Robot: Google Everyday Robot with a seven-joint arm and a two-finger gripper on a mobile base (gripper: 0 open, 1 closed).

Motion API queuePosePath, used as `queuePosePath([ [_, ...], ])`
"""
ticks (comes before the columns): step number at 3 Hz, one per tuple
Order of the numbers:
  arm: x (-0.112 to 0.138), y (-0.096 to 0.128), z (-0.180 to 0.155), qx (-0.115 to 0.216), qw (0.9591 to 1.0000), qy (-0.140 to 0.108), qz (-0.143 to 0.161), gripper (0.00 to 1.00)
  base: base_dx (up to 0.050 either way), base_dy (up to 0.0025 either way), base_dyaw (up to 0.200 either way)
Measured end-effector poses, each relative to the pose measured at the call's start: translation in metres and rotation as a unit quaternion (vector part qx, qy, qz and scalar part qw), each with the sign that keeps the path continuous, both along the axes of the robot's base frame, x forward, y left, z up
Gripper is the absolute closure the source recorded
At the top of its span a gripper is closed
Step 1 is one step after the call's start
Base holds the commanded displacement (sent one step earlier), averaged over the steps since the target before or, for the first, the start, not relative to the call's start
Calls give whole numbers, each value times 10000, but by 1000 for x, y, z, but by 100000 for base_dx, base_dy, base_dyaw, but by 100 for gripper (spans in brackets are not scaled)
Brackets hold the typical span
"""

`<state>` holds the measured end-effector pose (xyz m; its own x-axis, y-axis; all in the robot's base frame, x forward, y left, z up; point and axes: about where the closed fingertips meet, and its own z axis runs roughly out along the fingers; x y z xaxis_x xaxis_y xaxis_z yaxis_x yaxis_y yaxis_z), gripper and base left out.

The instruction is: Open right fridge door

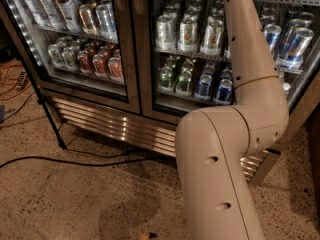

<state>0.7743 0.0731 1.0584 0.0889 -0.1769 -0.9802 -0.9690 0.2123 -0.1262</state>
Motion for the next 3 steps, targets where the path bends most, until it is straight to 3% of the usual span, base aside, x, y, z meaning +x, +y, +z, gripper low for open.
queuePosePath([
  [1, 0, 0, 0, 0, 10000, 0, 0, 100, -4294, -217, 10188],
  [2, 0, 0, 0, 0, 10000, 0, 0, 100, 0, 0, 0],
  [3, 0, 0, 0, 0, 10000, 0, 0, 0, -4901, 2, -21],
])
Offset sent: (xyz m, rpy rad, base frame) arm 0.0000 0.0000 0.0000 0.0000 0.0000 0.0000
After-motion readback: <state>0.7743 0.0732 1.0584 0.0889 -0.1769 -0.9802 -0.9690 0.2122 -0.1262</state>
